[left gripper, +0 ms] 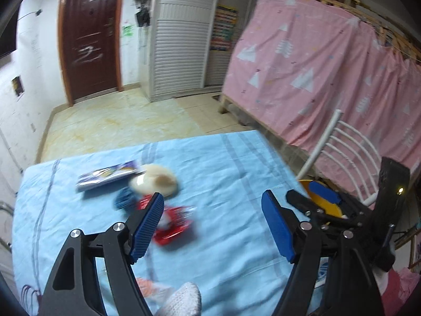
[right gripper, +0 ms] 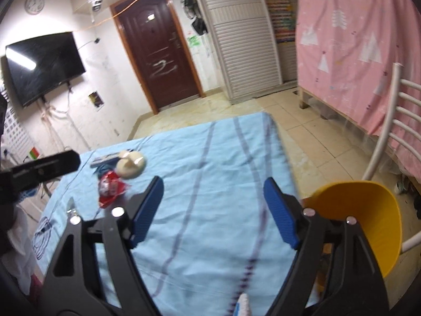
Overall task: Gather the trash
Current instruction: 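Grasp the clear spoon with the left tool while the right grasps the red candy bag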
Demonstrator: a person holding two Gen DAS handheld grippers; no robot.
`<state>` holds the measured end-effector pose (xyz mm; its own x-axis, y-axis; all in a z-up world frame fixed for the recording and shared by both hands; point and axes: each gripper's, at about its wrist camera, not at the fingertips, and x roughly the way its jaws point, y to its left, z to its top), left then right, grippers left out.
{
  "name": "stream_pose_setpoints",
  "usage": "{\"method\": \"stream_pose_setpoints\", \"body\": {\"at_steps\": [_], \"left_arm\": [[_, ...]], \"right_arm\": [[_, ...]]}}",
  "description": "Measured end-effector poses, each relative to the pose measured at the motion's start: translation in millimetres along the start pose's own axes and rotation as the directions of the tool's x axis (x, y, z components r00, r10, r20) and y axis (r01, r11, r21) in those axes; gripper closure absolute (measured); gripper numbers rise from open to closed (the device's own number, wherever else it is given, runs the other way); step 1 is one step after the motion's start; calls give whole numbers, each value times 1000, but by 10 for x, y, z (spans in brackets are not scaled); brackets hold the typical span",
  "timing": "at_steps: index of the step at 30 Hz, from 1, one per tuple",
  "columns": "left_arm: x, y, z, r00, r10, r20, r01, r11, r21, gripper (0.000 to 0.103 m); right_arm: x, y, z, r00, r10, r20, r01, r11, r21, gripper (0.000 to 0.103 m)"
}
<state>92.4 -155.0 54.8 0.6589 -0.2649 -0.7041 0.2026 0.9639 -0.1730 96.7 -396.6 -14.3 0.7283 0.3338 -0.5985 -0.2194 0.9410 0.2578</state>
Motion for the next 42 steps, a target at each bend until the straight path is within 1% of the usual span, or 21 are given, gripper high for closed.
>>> {"method": "stream_pose_setpoints", "body": {"at_steps": [4, 7, 9, 14, 18, 25, 29, 34, 36, 37, 38, 39, 41, 42], "left_arm": [[-16, 397, -111, 998, 64, -17, -65, 997, -52, 35], [-36, 681, -200, 995, 98, -33, -101, 990, -97, 35], [-51, 877, -259, 993, 106, -46, -112, 985, -134, 35], [-66, 1228, -400, 988, 134, -74, -146, 967, -206, 34], [-74, 1388, -501, 984, 146, -99, -166, 955, -244, 33], [-18, 1533, -703, 971, 180, -158, -218, 938, -270, 33], [54, 1527, -774, 967, 183, -180, -226, 938, -261, 33], [130, 1467, -784, 957, 225, -183, -263, 938, -225, 33], [137, 1443, -786, 952, 246, -180, -281, 937, -208, 39], [138, 1432, -785, 949, 259, -179, -293, 935, -200, 48], [138, 1418, -786, 947, 270, -176, -302, 934, -192, 54], [131, 1417, -789, 947, 271, -173, -302, 935, -187, 57], [125, 1400, -791, 946, 279, -165, -306, 936, -174, 72], [118, 1403, -790, 949, 273, -160, -300, 938, -175, 75]], "right_arm": [[134, 263, -14, 999, 30, -31, -31, 999, -44, 26], [239, 472, -6, 997, 57, -51, -61, 995, -79, 24], [297, 592, 0, 996, 68, -62, -74, 992, -100, 22], [448, 826, -18, 991, 95, -99, -109, 983, -144, 21], [567, 1021, -14, 985, 115, -127, -137, 974, -182, 20], [756, 1305, -11, 976, 123, -178, -167, 953, -254, 18], [828, 1385, -10, 973, 119, -200, -173, 944, -280, 17], [907, 1460, -18, 969, 105, -225, -172, 937, -303, 17], [935, 1492, -22, 967, 102, -233, -174, 934, -311, 17], [953, 1503, -23, 967, 98, -237, -172, 933, -315, 17], [971, 1520, -26, 966, 95, -241, -170, 933, -317, 17], [989, 1530, -24, 965, 93, -245, -171, 932, -321, 17], [1020, 1556, -23, 964, 84, -252, -167, 929, -330, 17], [1039, 1568, -22, 963, 78, -257, -164, 928, -335, 17]]}}
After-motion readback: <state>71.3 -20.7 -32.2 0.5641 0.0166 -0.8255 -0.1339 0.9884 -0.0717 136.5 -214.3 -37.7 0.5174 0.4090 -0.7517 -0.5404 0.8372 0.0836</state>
